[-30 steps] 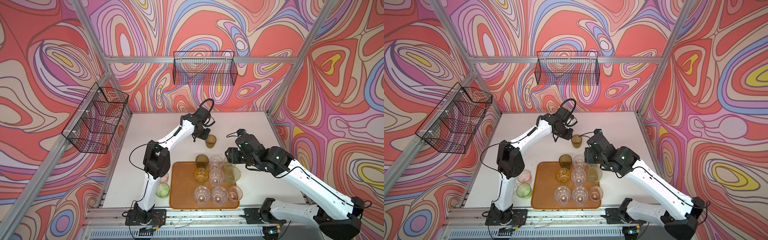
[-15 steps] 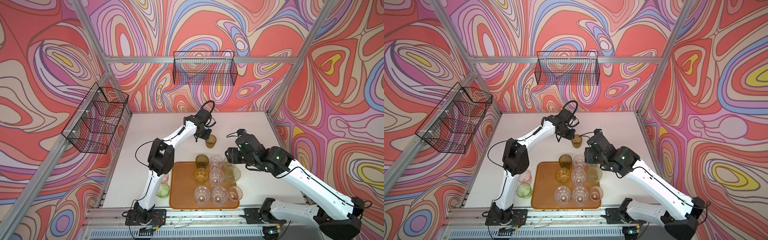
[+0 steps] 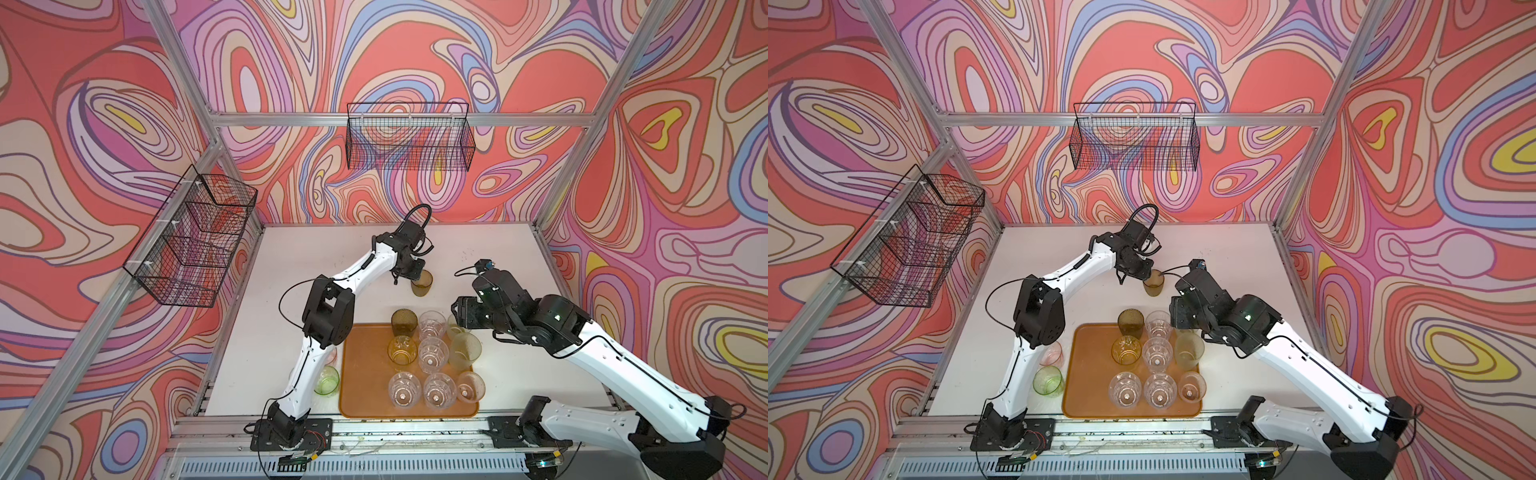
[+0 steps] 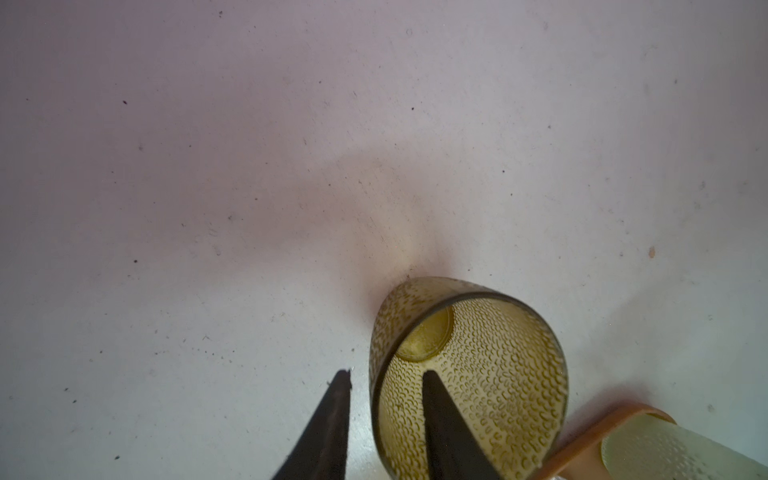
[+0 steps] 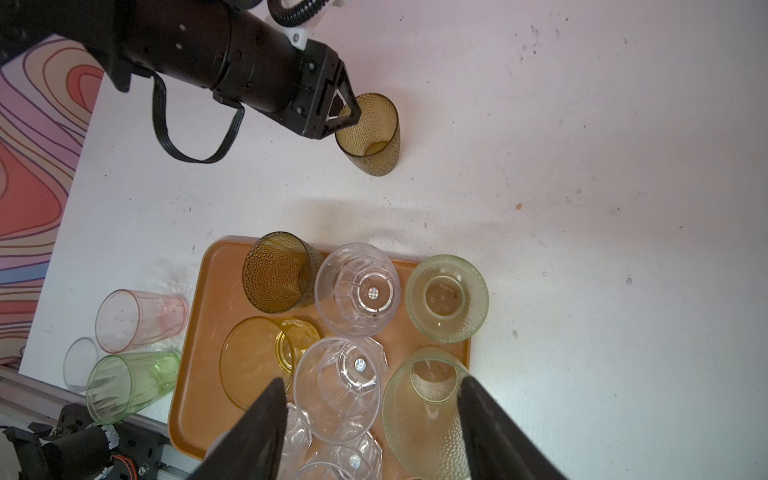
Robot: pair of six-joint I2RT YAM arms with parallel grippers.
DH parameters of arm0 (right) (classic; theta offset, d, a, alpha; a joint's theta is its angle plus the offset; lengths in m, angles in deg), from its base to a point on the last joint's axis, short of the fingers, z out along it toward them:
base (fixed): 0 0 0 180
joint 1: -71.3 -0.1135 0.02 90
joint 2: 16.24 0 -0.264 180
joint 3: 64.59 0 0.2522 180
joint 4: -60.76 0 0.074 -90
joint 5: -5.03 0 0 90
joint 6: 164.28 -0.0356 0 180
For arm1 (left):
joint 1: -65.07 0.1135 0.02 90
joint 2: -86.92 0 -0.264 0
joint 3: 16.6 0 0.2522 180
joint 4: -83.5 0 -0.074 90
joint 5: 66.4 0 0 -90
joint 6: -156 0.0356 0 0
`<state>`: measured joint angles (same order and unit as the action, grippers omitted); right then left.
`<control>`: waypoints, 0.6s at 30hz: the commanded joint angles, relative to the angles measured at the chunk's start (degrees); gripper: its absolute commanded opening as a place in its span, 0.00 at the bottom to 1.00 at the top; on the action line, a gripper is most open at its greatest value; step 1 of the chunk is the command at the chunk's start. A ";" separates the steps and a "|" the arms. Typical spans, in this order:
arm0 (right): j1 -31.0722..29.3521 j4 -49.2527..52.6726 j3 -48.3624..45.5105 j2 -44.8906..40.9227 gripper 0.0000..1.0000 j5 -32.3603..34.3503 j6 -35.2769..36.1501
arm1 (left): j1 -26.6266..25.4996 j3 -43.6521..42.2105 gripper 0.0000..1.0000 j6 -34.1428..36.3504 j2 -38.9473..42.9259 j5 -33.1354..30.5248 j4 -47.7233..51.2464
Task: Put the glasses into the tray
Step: 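Lower the left gripper onto the olive glass rim and close it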
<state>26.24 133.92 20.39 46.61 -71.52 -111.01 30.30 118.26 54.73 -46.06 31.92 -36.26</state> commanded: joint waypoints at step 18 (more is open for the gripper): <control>0.15 0.11 -1.17 -1.15 0.67 -0.12 -0.31 | 0.49 1.16 0.17 -0.70 -1.92 -1.54 0.05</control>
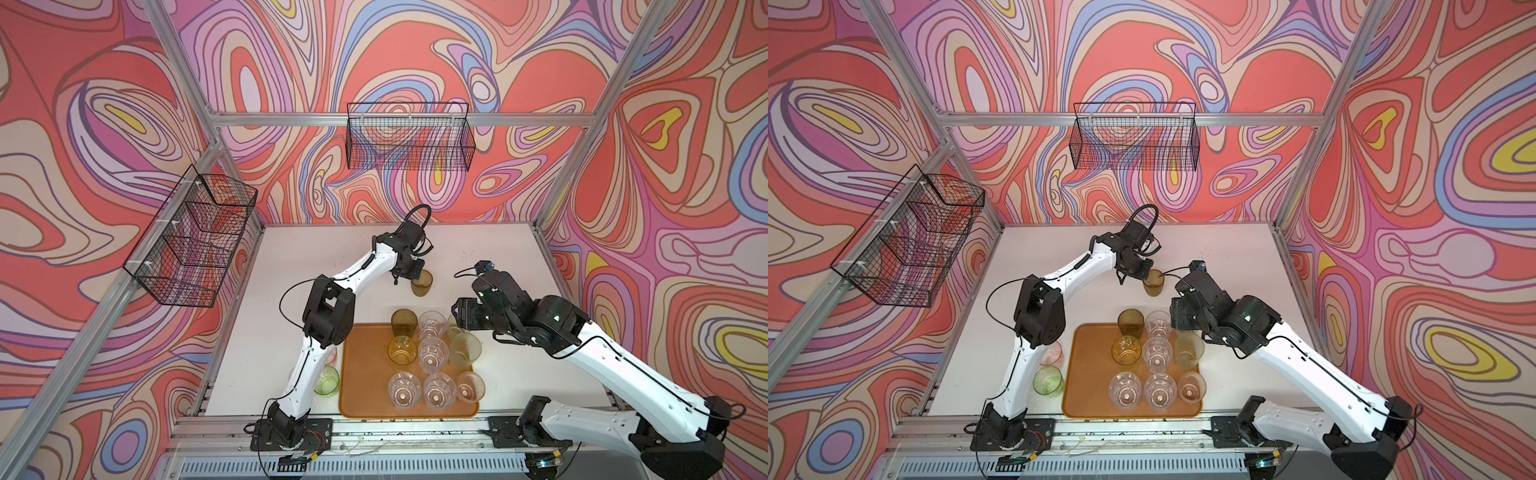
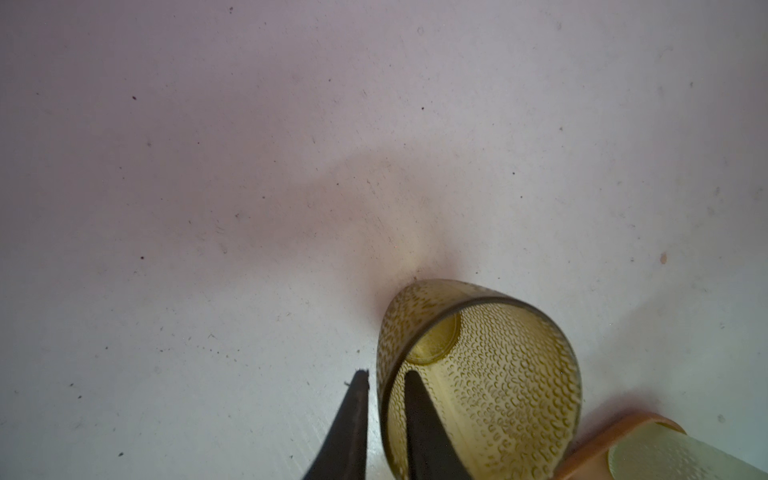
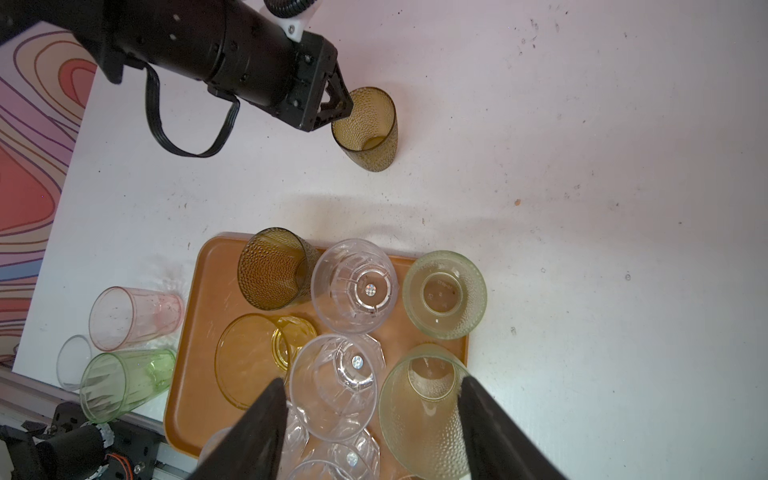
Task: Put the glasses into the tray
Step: 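Lower the left gripper onto the olive glass rim and close it, then lift the olive glass with the left gripper and carry it toward the tray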
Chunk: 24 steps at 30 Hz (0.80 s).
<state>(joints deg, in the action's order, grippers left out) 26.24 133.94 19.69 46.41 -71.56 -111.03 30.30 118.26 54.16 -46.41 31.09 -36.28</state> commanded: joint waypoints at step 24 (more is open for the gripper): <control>0.19 -0.88 -0.40 -1.05 0.67 0.29 1.89 | 0.55 1.77 0.00 -1.83 5.26 -4.75 7.59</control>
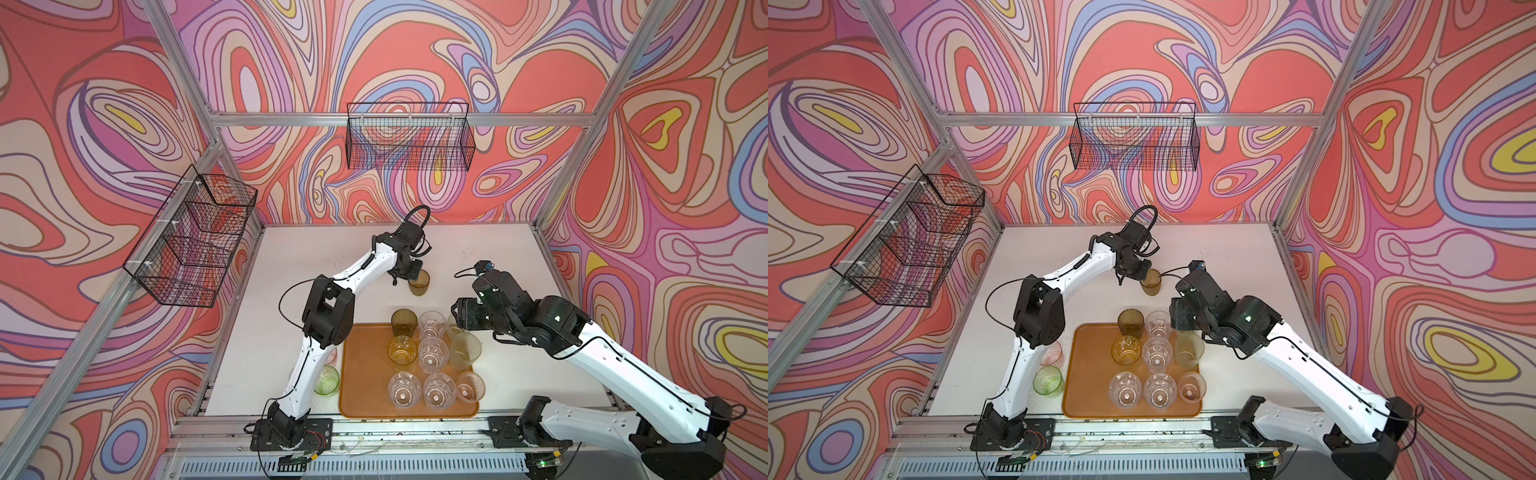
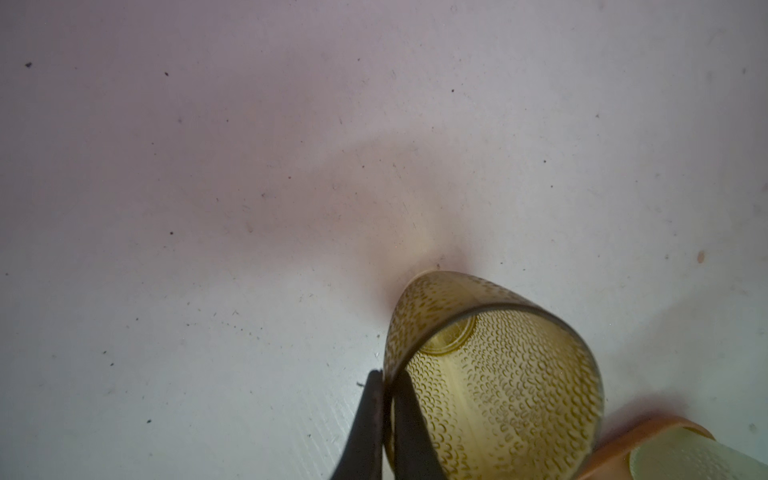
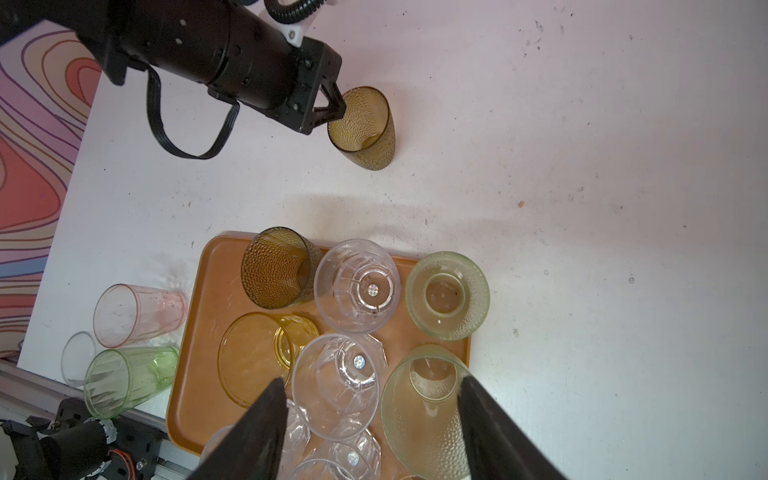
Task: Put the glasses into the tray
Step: 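Lift the olive glass with the left gripper and carry it toward the tray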
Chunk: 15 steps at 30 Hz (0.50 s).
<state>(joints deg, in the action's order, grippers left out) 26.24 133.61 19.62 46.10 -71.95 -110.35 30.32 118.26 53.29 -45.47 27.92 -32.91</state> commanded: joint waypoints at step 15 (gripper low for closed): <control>0.15 -1.96 0.34 0.22 0.67 0.57 2.10 | 1.74 -0.20 0.00 -3.50 12.52 -1.20 10.72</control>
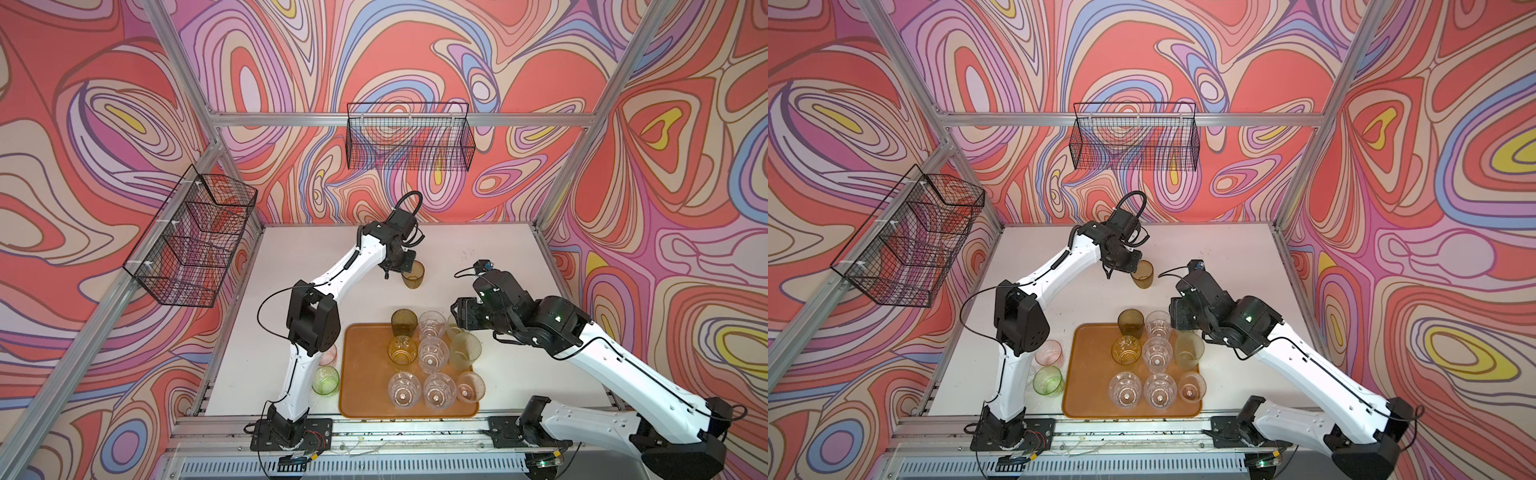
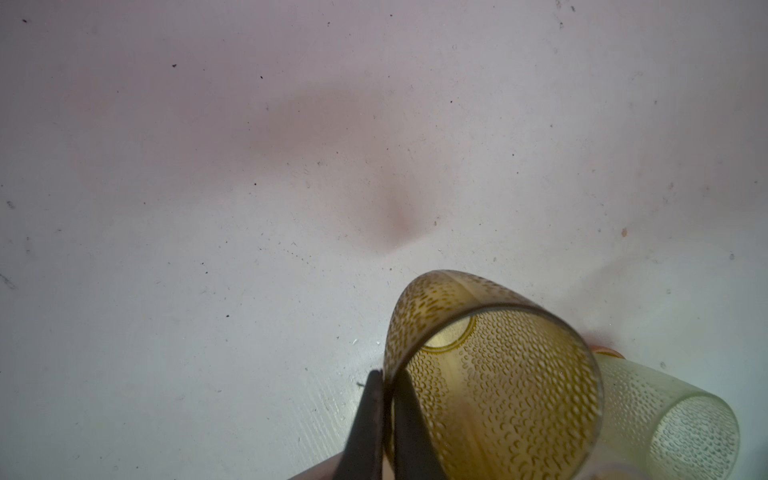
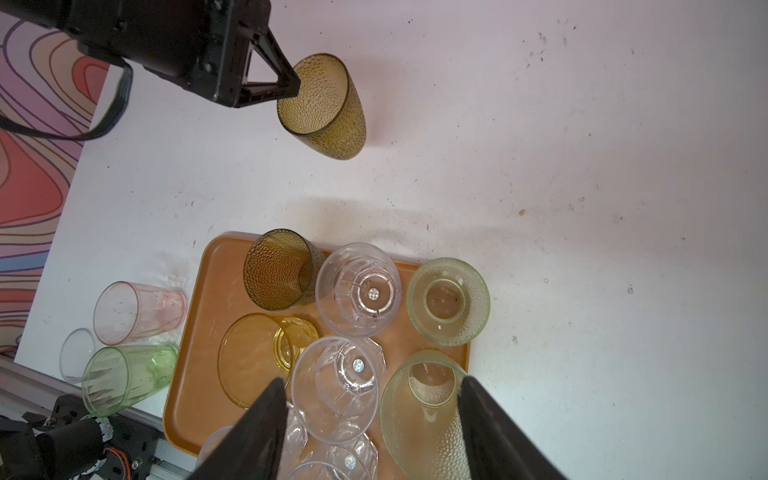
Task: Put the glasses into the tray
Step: 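Lift the olive glass with the left gripper and carry it toward the tray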
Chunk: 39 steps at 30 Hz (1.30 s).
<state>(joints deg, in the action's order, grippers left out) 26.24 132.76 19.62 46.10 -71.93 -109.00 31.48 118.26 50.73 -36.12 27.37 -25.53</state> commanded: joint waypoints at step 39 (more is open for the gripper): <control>0.17 -2.42 -0.89 0.81 0.67 0.26 1.49 | 2.91 -14.09 0.00 -2.13 22.38 -3.88 14.03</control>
<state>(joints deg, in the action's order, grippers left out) 26.24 130.66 19.62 47.31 -71.98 -107.80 34.04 105.23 49.33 -16.05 24.36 -14.51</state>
